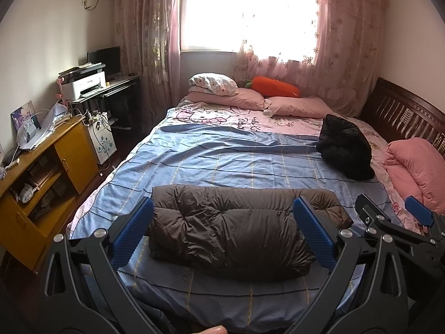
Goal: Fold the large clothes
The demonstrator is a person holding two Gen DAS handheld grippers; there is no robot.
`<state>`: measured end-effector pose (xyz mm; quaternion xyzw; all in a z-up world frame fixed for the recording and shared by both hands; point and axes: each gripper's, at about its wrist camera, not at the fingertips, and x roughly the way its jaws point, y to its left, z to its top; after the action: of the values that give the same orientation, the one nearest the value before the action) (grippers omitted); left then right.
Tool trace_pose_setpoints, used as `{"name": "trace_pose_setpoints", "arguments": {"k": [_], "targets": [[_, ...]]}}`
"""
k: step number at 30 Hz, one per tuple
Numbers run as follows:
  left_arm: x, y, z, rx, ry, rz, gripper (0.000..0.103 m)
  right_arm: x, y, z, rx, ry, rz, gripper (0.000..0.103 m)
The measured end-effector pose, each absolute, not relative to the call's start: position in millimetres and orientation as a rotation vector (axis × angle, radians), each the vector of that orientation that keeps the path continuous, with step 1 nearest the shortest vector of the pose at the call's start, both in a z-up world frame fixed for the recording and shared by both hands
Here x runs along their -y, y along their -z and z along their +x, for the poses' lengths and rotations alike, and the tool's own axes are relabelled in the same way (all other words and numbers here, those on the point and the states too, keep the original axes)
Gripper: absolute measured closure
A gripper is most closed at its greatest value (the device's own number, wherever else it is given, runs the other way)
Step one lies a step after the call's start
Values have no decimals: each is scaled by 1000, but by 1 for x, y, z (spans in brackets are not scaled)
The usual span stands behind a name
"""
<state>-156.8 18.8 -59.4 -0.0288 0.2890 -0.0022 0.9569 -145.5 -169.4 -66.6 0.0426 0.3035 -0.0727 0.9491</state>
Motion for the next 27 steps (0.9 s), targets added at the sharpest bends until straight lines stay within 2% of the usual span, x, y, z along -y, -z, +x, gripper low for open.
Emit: {"name": "trace_pose_setpoints", "arguments": {"k": [21, 27], "targets": [[-18, 59, -161, -542, 10, -43, 2, 173, 66, -150, -620, 156, 94, 1], [-20, 62, -155, -601, 58, -79, 2, 174, 67, -150, -619, 154, 98, 1]]}}
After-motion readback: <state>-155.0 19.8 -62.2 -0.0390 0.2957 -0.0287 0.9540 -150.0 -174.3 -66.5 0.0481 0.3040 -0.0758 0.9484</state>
